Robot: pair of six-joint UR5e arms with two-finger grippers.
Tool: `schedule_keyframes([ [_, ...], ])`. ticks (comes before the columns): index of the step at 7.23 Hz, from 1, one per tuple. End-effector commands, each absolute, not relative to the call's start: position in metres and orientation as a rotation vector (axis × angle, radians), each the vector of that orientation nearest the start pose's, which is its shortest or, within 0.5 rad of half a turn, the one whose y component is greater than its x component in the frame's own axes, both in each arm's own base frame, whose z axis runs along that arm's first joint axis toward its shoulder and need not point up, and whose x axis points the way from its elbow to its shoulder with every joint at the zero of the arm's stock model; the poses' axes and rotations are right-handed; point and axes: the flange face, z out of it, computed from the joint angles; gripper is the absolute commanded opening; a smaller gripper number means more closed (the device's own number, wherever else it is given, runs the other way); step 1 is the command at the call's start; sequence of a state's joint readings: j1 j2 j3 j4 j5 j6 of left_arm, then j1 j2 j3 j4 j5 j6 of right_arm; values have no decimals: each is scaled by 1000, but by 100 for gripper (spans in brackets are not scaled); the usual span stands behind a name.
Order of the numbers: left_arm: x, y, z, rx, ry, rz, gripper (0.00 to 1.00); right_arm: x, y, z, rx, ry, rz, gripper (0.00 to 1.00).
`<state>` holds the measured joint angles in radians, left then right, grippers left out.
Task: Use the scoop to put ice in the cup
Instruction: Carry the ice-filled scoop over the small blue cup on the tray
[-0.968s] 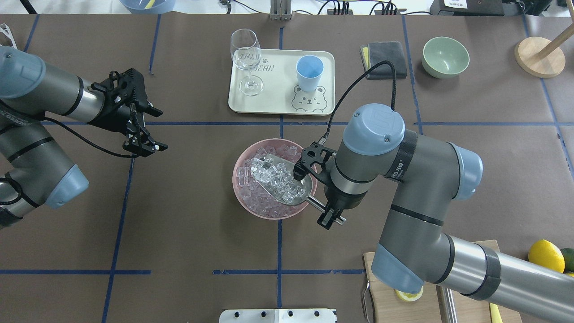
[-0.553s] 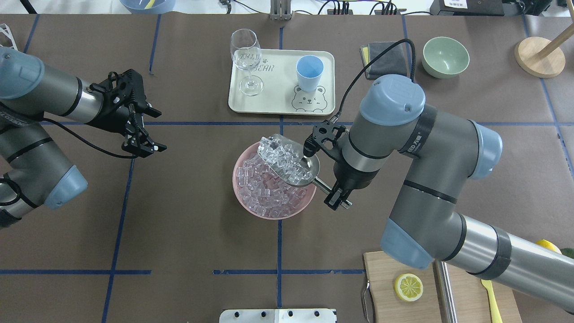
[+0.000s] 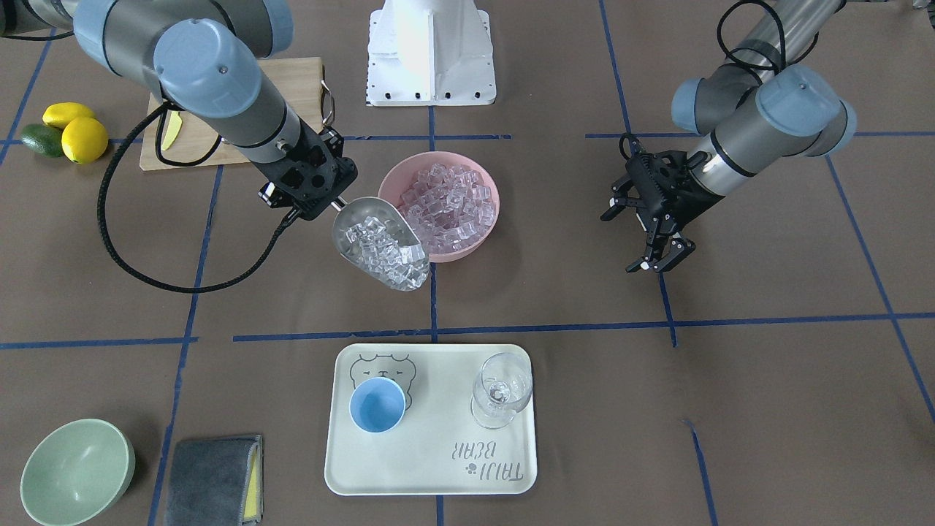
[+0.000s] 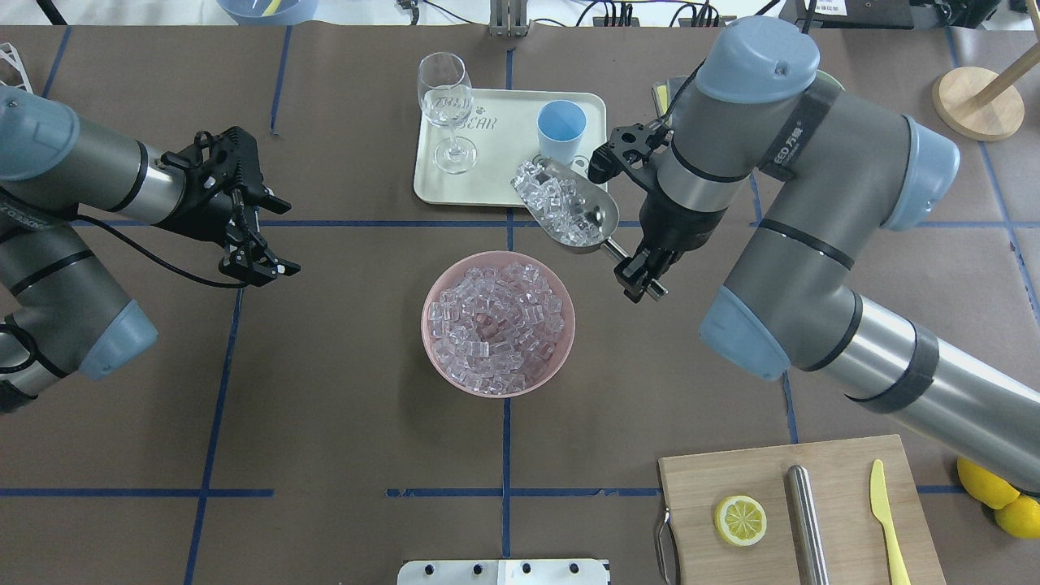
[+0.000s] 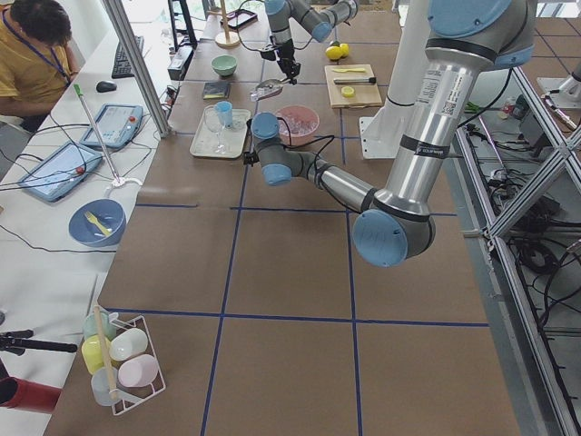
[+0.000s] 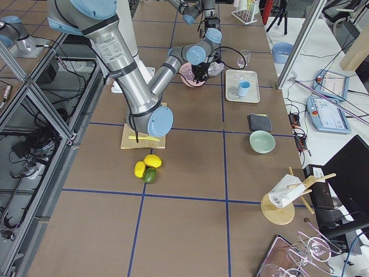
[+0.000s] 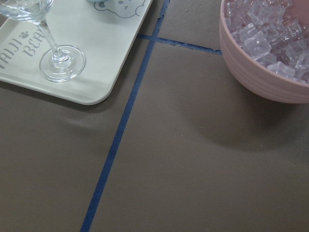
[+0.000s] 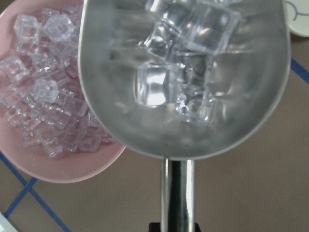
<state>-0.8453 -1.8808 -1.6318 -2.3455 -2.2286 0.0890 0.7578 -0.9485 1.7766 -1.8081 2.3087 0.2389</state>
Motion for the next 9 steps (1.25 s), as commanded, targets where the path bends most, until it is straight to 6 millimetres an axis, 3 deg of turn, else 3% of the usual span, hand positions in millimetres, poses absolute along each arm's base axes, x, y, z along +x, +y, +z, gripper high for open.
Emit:
schedule_keyframes([
  [1, 350, -503, 368, 907, 945, 1075, 100, -409, -546, 223, 97, -922, -678, 0],
  [3, 350, -502, 374, 898, 943, 1076, 100, -404, -581, 228, 93, -901, -665, 0],
  [5, 350, -502, 374, 897, 943, 1076, 100, -403, -601, 235, 80, -872, -661, 0],
  [6, 350, -501, 374, 898, 944, 1077, 100, -404, -605, 240, 68, -854, -670, 0],
  [9, 349, -502, 372, 901, 944, 1077, 100, -411, -623, 225, 23, -784, -703, 0],
])
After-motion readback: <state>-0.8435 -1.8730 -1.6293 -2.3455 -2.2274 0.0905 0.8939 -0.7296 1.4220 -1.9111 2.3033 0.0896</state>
